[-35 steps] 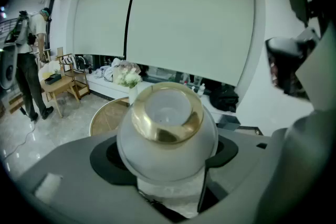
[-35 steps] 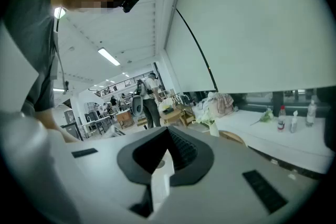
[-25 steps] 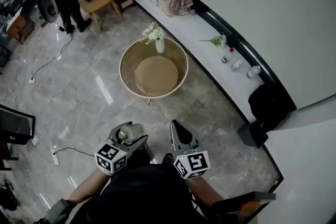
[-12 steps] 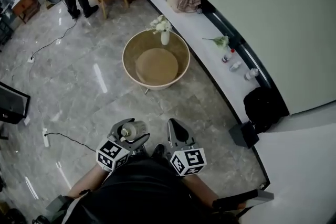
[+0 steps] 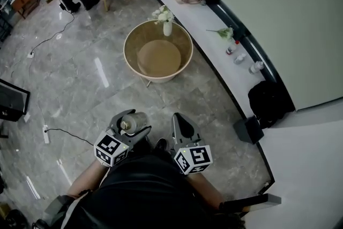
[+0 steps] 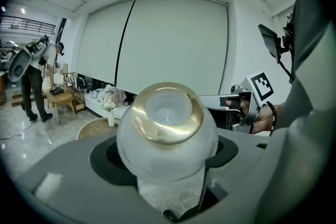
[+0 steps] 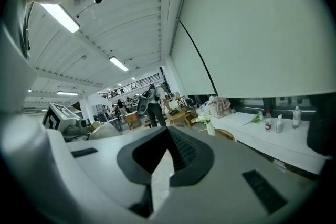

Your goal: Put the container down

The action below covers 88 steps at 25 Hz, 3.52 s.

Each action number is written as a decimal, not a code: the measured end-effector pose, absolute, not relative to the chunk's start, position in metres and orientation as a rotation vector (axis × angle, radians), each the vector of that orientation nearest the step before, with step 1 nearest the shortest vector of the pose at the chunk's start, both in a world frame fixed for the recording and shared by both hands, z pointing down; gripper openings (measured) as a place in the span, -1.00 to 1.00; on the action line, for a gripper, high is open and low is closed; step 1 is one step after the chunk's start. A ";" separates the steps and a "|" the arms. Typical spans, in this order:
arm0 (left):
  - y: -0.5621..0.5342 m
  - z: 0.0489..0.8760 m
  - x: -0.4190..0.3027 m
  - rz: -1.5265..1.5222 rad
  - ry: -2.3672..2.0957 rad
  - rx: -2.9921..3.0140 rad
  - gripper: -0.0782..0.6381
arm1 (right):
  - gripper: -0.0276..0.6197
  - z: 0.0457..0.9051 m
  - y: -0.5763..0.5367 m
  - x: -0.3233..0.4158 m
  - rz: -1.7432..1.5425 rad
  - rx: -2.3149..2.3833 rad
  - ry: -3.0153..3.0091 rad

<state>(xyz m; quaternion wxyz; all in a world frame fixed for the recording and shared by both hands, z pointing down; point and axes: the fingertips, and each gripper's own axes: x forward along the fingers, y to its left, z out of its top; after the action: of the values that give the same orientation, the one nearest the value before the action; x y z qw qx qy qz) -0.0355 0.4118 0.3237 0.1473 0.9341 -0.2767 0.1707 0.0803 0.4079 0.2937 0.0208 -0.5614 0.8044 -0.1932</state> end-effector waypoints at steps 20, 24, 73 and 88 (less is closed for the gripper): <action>0.274 0.359 -0.036 0.526 -0.704 2.676 0.16 | -0.90 0.312 0.286 0.090 -0.668 -1.904 2.464; 0.235 0.359 -0.042 0.516 -0.702 2.678 0.16 | -0.90 0.315 0.257 0.086 -0.679 -1.930 2.462; 0.018 0.442 -0.009 0.699 -1.316 2.500 0.16 | -0.90 0.377 -0.003 0.132 -0.753 -1.499 2.779; -0.047 0.573 -0.001 0.901 -1.213 2.547 0.16 | -0.90 0.475 -0.054 0.131 -0.775 -1.619 2.875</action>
<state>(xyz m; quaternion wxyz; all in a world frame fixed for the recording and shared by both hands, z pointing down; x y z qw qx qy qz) -0.0008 -0.0470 0.5728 0.0901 0.8566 -0.4079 0.3029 0.1311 -0.0545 0.4753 -0.1234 -0.4740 0.8418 -0.2270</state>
